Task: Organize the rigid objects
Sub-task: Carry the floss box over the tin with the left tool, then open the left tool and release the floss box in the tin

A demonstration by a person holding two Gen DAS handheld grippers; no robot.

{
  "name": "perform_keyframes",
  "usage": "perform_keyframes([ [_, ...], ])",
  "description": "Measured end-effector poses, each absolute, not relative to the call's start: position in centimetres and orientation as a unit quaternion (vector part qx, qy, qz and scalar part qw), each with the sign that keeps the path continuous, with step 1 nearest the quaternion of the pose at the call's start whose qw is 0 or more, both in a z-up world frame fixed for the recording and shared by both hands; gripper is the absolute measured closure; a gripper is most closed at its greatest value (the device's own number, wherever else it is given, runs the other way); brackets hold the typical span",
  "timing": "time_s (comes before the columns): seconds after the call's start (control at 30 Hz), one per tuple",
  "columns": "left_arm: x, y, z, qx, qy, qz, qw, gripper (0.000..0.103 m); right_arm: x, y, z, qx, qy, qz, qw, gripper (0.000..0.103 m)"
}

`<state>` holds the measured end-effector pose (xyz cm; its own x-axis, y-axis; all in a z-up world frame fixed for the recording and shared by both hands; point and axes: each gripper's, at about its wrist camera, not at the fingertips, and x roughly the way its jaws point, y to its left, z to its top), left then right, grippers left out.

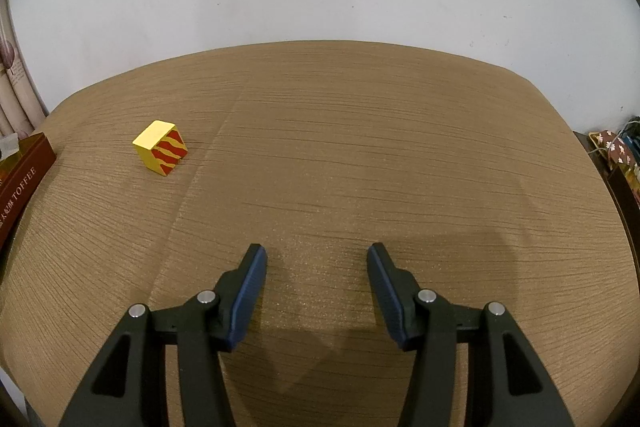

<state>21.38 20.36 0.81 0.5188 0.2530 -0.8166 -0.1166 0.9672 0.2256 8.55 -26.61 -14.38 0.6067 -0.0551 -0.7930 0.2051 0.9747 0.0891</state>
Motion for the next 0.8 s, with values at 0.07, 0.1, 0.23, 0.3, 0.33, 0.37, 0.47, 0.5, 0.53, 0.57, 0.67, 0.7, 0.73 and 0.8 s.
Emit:
perform_keyframes([
  [0.07,21.5,20.5,0.6,0.074,0.481,0.108,0.867,0.047,8.5,-26.6,-14.4,0.085,0.437,-0.073,0.892,0.049],
  [0.1,21.6,20.7,0.5,0.075,0.482,0.109,0.866,0.047,8.5,-26.6,-14.4,0.086,0.437,-0.073,0.892,0.049],
  [0.23,21.4,21.7,0.1,0.081,0.496,0.112,0.857,0.047,8.5,-26.5,-14.4,0.085,0.437,-0.073,0.892,0.049],
  [0.3,21.3,22.2,-0.2,0.093,0.5,0.12,0.853,0.047,8.5,-26.5,-14.4,0.086,0.437,-0.073,0.892,0.049],
  [0.33,21.3,22.7,-0.2,0.094,0.501,0.123,0.851,0.047,8.5,-26.4,-14.4,0.085,0.437,-0.073,0.892,0.049],
  [0.37,21.4,23.0,-0.3,0.091,0.502,0.122,0.851,0.046,8.5,-26.5,-14.4,0.085,0.437,-0.073,0.892,0.049],
  [0.47,21.7,23.6,-0.5,0.082,0.508,0.116,0.849,0.046,8.5,-26.5,-14.4,0.086,0.437,-0.073,0.892,0.049],
  [0.5,21.8,23.5,-0.6,0.084,0.509,0.117,0.849,0.046,8.5,-26.5,-14.4,0.085,0.438,-0.073,0.892,0.049],
  [0.53,21.9,23.3,-0.8,0.09,0.51,0.118,0.847,0.046,8.5,-26.5,-14.4,0.085,0.438,-0.073,0.892,0.049],
  [0.57,22.0,23.2,-1.0,0.097,0.511,0.12,0.846,0.046,8.7,-26.6,-14.5,0.084,0.438,-0.073,0.892,0.049],
  [0.67,22.3,23.0,-1.6,0.097,0.518,0.116,0.842,0.046,8.8,-26.6,-14.6,0.083,0.438,-0.073,0.892,0.049],
  [0.7,22.4,23.2,-1.8,0.089,0.523,0.115,0.84,0.046,8.8,-26.6,-14.6,0.083,0.438,-0.073,0.892,0.049],
  [0.73,22.5,23.3,-1.9,0.079,0.529,0.109,0.838,0.046,8.8,-26.6,-14.5,0.083,0.438,-0.073,0.892,0.049],
  [0.8,22.8,23.3,-2.3,0.073,0.542,0.099,0.831,0.046,8.8,-26.6,-14.5,0.083,0.438,-0.073,0.892,0.049],
])
